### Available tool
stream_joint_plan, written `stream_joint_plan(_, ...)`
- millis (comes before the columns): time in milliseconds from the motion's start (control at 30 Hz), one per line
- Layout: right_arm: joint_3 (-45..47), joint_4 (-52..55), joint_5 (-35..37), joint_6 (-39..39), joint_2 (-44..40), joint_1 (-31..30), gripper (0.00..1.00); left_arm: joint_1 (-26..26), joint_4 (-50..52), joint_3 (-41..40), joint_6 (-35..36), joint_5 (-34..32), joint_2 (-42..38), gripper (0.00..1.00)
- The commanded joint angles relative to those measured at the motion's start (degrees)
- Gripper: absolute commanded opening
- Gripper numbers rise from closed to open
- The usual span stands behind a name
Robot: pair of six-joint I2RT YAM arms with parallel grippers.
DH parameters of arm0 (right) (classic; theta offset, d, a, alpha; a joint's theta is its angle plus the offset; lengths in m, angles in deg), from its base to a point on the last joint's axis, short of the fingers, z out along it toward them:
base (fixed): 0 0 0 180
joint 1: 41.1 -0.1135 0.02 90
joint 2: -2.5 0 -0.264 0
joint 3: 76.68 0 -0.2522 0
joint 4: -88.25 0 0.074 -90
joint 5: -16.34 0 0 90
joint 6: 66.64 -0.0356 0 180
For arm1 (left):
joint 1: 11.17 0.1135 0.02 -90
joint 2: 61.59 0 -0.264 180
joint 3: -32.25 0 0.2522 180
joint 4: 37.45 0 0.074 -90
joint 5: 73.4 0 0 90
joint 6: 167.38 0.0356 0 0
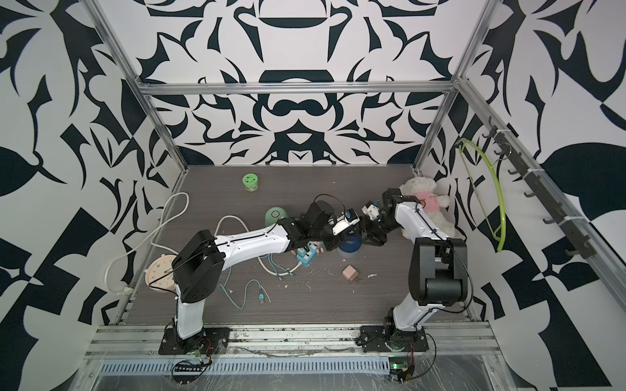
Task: Charge the cordless meat grinders
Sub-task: Insert the charging cable into the cordless meat grinder, then pick up the plug from the center of the board.
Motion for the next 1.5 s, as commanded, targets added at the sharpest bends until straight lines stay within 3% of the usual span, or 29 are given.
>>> stream_joint_plan(0, -0.31, 2.72, 1.05, 0.22, -0.25, -0.11, 0.75, 0.26, -3.36, -0.56, 1.41, 0.53, -1.09, 0.48)
stream_joint_plan(167, -0.87, 2.06, 1.3, -0.08, -2.23, 1.26, 0.9, 0.34, -5.35, -4.2, 2.86, 1.31, -4.36, 0.58)
stream_joint_plan(333, -2.94, -1.38, 4.9, -2.26, -7.7, 4.73, 0.99, 0.39, -14.99, -11.05, 2.78, -1.79, -12.27, 0.65)
stream_joint_plan(500, -2.27, -5.46, 14.08, 1.53, -16.11, 3.34, 0.87, 2.55, -22.77, -15.57, -6.86, -14.43, -19.65, 0.67)
stream_joint_plan(733, 9.5, -9.54, 23.96, 26.34, -32.84, -13.61, 0.78, 11.5, -20.96, -18.97, -27.68, -28.02, -24.59, 0.68)
stream_joint_plan(833, 13.22, -6.45, 25.03, 31.13, -35.89, -18.26, 0.73, 15.37, -16.33, -19.55, -34.29, -29.37, -25.67, 0.68)
stream_joint_plan(1033, 17.73, -1.08, 28.85, 35.21, -34.39, -27.61, 0.61, 19.4, -13.6, -21.11, -38.9, -28.55, -27.38, 0.69)
stream_joint_plan(1167, 21.0, -2.22, 34.13, 36.77, -30.71, -30.59, 0.65, 19.59, -13.73, -21.81, -38.9, -29.11, -27.82, 0.69)
stream_joint_plan(1467, 23.28, -10.52, 38.94, 35.26, -21.5, -30.7, 0.74, 19.6, -13.64, -22.82, -38.59, -30.57, -28.79, 0.69)
